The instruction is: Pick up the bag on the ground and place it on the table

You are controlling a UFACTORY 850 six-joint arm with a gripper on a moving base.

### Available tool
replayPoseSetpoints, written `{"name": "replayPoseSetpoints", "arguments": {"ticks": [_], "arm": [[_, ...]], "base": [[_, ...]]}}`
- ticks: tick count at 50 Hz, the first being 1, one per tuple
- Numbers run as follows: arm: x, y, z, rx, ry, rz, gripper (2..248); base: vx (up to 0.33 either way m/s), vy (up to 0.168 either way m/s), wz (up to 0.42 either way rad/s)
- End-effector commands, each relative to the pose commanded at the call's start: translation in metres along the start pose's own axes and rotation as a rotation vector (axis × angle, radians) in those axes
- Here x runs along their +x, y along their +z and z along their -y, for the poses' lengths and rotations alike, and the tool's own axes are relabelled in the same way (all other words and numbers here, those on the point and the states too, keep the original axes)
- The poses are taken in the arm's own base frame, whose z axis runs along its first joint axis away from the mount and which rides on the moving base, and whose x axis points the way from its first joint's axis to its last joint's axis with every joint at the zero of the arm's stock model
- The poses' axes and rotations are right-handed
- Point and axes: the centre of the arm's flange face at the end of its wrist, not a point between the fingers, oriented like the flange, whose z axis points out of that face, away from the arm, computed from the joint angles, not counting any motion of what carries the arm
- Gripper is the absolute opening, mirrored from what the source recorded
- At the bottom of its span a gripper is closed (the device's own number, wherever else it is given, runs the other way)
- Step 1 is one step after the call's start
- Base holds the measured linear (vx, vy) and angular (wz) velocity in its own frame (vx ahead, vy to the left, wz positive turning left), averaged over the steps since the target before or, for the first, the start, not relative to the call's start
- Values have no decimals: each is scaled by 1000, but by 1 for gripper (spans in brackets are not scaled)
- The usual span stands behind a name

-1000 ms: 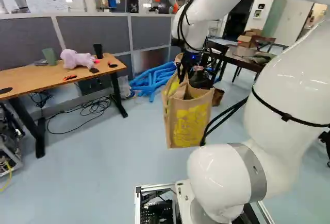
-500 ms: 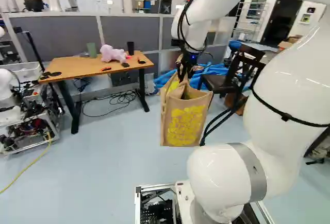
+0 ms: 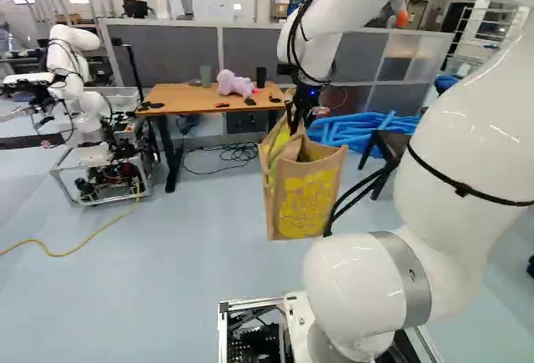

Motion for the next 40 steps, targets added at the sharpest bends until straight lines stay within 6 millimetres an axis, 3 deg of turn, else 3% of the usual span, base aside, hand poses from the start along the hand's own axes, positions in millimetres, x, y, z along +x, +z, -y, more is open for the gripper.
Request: {"name": "replayPoseSetpoints", "arguments": {"ticks": [25, 40], "arm": [[0, 0, 0, 0, 0, 0, 28], [0, 0, 0, 0, 0, 0, 28]], "base": [[63, 132, 417], [106, 47, 26]]}}
